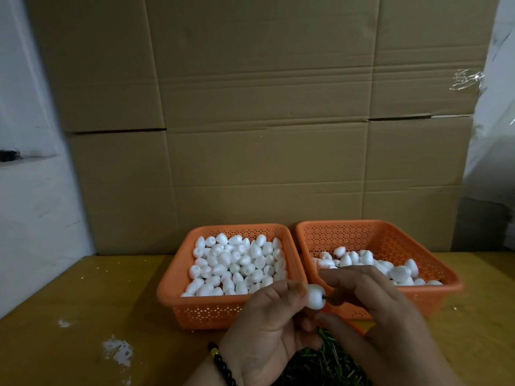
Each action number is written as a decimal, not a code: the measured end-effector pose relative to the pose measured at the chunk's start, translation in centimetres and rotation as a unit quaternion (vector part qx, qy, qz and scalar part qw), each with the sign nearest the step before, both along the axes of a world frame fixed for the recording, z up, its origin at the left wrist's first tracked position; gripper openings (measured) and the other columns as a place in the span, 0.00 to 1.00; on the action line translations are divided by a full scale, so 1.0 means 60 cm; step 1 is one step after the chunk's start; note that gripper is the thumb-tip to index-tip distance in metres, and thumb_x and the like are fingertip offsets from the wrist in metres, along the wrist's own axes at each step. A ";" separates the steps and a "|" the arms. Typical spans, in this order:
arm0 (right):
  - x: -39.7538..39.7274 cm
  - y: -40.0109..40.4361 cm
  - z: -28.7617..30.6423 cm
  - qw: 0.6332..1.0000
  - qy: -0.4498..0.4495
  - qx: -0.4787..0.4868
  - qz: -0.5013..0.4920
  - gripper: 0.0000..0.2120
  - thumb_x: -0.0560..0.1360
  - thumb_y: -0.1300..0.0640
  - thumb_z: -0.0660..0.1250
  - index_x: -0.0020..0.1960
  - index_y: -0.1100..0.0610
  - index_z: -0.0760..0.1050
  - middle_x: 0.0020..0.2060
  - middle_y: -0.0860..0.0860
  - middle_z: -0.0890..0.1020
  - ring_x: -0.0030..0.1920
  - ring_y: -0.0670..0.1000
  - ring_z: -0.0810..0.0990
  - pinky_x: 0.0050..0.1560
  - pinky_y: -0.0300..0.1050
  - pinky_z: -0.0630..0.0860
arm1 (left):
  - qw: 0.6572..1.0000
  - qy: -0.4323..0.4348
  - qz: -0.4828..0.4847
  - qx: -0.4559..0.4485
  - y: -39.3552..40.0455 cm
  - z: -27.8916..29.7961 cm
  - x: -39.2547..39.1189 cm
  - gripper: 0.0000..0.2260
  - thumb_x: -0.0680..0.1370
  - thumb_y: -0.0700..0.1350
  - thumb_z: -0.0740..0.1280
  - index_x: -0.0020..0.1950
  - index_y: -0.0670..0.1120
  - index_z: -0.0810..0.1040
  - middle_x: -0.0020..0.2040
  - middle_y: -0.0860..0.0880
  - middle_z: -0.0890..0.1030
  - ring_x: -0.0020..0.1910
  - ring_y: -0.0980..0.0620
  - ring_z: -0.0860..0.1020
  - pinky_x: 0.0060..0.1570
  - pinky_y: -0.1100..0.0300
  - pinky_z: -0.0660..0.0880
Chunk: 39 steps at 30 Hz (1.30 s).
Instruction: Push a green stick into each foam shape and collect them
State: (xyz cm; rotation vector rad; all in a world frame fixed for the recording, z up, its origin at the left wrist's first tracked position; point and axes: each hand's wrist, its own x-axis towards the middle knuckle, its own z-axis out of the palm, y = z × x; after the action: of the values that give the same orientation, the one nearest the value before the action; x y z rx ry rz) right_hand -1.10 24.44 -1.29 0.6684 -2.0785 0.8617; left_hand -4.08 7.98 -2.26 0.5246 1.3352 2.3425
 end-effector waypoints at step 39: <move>-0.009 -0.005 -0.017 0.944 -0.220 -0.233 0.078 0.16 0.60 0.47 0.74 0.48 0.44 0.81 0.42 0.48 0.85 0.43 0.47 0.84 0.44 0.44 0.82 | 0.995 -0.062 0.076 -0.028 0.018 -0.001 0.007 0.12 0.67 0.47 0.77 0.47 0.43 0.84 0.39 0.45 0.81 0.32 0.54 0.75 0.29 0.61 0.72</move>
State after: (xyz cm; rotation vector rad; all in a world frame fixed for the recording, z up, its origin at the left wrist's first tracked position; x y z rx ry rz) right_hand -1.63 24.15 -2.30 0.4061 -2.0930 1.6537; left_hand -3.69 9.04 -2.35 0.2634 1.4236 2.4053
